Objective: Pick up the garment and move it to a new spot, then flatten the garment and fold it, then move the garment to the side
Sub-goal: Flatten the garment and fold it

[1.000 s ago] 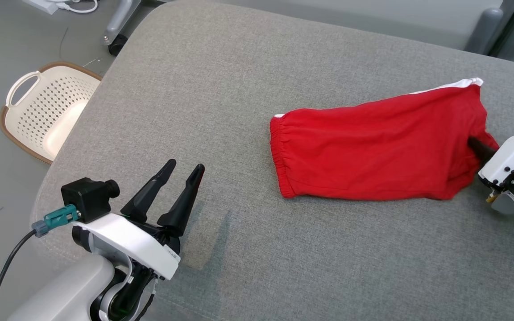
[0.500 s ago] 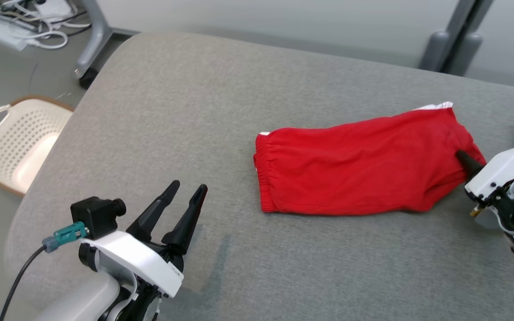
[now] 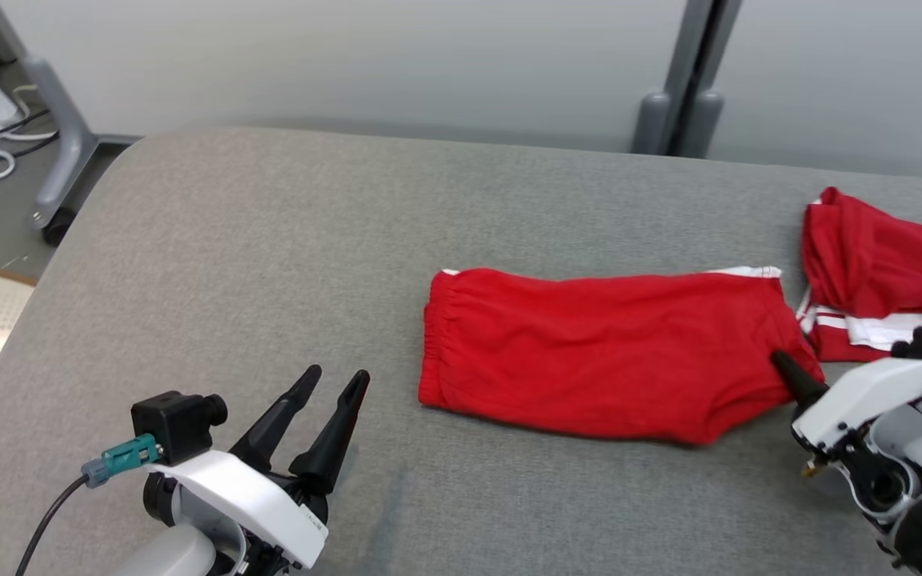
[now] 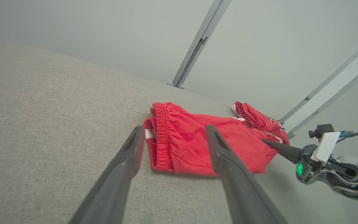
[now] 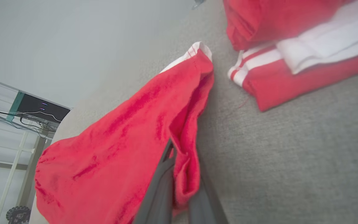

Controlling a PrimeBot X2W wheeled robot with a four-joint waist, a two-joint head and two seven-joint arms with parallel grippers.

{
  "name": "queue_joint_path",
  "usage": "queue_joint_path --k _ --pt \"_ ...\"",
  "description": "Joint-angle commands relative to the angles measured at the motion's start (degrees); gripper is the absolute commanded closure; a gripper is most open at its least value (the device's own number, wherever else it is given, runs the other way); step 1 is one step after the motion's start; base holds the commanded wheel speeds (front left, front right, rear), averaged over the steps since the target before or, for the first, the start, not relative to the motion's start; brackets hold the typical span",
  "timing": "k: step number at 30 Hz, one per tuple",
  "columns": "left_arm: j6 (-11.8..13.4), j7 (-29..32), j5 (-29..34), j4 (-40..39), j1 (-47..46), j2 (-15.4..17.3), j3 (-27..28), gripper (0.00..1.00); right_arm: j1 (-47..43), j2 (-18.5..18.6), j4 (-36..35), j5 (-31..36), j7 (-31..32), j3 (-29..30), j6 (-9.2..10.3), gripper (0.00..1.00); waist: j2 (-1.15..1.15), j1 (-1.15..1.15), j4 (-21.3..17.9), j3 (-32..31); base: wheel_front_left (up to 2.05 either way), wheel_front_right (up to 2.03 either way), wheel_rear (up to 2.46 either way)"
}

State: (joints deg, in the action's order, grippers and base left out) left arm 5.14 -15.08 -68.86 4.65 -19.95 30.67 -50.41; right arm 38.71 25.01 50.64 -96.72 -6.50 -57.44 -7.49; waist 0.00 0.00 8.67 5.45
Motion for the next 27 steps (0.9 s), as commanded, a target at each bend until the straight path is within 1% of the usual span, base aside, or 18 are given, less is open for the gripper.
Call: queue_joint_path --k 1,8,10,12,13,14,15,16,17,18,23,27 --pt "0.38 -0.03 -0.51 -0.05 0.84 0.29 0.29 0.0 -1.04 0.69 -0.31 0.21 -0.64 0.43 -0.03 1.0 0.0 0.0 -0.99 -0.69 0.0 0.0 0.0" --pt "0.94 -0.05 -0.71 -0.82 2.47 0.65 0.56 0.0 -5.69 1.21 -2.93 0.63 -1.49 -0.04 -0.03 1.0 0.0 0.0 -3.54 -1.31 0.0 0.0 0.0" --pt "0.97 -0.06 -0.8 -1.02 3.01 0.7 0.75 0.0 -6.28 1.22 -3.42 0.83 -1.55 -0.11 -0.03 0.92 0.0 0.0 -4.21 -1.51 0.0 0.0 0.0" --pt "1.1 -0.06 -0.74 -1.13 3.36 0.67 0.8 0.0 -6.49 1.27 -4.17 1.27 -1.79 -0.27 -0.03 0.95 0.0 0.0 -4.84 -1.69 0.0 0.0 0.0" --pt "1.14 -0.06 -0.66 -1.16 3.32 0.64 0.8 0.0 -6.53 1.27 -4.44 1.43 -1.85 -0.32 -0.03 0.95 0.0 0.0 -5.11 -1.76 0.0 0.0 0.0" --pt "1.16 -0.07 -0.56 -1.15 3.23 0.59 0.77 0.0 -6.56 1.23 -4.64 1.55 -1.84 -0.38 -0.03 0.91 0.0 0.0 -5.34 -1.82 0.0 0.0 0.0" --pt "1.19 -0.07 -0.43 -1.18 3.12 0.55 0.72 0.0 -6.59 1.26 -4.76 1.69 -1.79 -0.41 -0.03 0.81 0.0 0.0 -5.53 -1.83 0.0 0.0 0.0" --pt "1.23 -0.07 -0.32 -1.18 3.1 0.5 0.67 0.0 -6.66 1.3 -4.76 1.75 -1.71 -0.46 -0.03 0.65 0.0 0.0 -5.68 -1.82 0.0 0.0 0.0" --pt "1.27 -0.07 -0.25 -1.13 3.13 0.45 0.6 0.0 -6.7 1.4 -4.58 1.92 -1.68 -0.57 -0.03 0.38 0.0 0.0 -5.83 -1.83 0.0 0.0 0.0" --pt "1.28 -0.07 -0.25 -1.12 3.19 0.37 0.59 0.0 -6.79 1.49 -4.4 2.0 -1.7 -0.64 -0.03 0.0 0.0 0.0 -5.95 -1.84 0.0 0.0 0.0" --pt "1.1 -0.08 0.13 -0.76 3.46 0.14 0.52 0.0 -7.5 1.75 -4.13 2.73 -2.46 -0.93 -0.03 0.0 0.0 0.0 -6.33 -1.67 0.0 0.0 0.0" --pt "1.21 -0.1 0.39 -0.57 3.7 -0.03 1.22 0.0 -7.71 2.84 -4.96 3.41 -3.88 -0.7 -0.03 0.0 0.0 0.0 -6.65 -1.52 0.0 0.0 0.0"
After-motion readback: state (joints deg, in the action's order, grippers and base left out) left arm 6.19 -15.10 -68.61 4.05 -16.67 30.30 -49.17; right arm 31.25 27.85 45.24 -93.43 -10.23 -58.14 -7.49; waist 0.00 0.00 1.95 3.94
